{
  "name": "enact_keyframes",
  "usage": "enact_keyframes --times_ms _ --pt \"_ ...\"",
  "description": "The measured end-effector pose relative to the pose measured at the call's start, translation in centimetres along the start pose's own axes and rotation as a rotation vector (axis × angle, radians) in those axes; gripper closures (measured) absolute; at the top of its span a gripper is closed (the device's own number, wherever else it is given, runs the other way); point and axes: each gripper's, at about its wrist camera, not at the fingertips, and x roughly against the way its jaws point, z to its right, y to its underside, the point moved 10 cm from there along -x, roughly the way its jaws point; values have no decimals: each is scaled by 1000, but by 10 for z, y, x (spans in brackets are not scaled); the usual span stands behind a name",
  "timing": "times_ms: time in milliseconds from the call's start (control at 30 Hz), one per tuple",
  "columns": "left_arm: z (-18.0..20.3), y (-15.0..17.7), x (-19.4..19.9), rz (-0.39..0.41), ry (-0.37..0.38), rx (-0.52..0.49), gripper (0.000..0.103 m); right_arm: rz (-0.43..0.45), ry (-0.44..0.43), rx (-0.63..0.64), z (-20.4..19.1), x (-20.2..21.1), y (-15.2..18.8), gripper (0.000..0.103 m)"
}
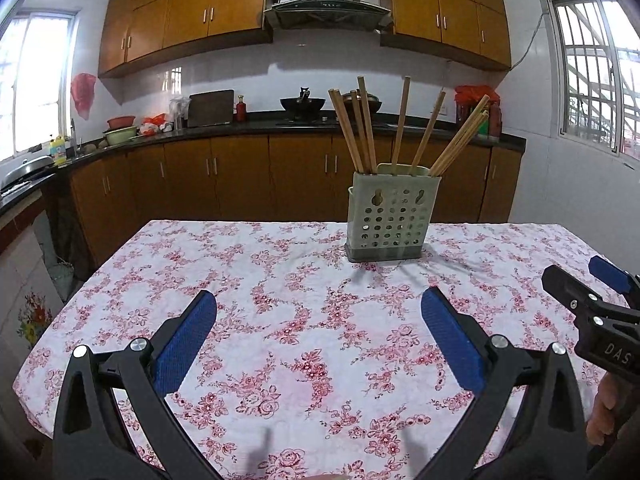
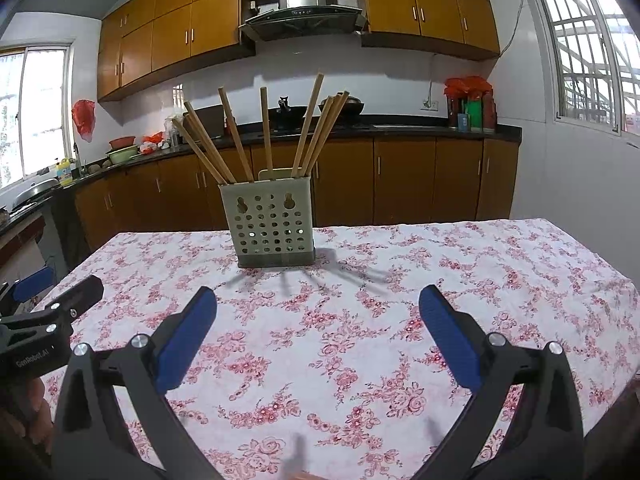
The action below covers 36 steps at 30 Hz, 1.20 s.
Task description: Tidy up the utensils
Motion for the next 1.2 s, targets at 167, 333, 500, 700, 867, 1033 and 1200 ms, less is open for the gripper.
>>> enact_keyframes --times_ms 167,333,500,700,867,1033,1200 --pt "0 -1 0 0 0 0 2 1 0 0 0 0 0 4" --pt "1 0 0 0 1 0 2 3 2 -1 0 1 -2 4" --pt "2 0 0 -1 2 -1 2 3 2 0 1 1 -2 4" --pt "2 -1 -1 -2 4 -2 2 2 2 -1 1 1 -2 4" --pt "2 -1 -1 -3 2 -2 2 0 1 -3 1 0 -2 4" --pt "1 -1 -2 -3 2 -2 2 0 1 -3 1 0 -2 4" --pt "1 -1 -2 -3 3 -2 2 -1 2 -5 1 0 -2 4"
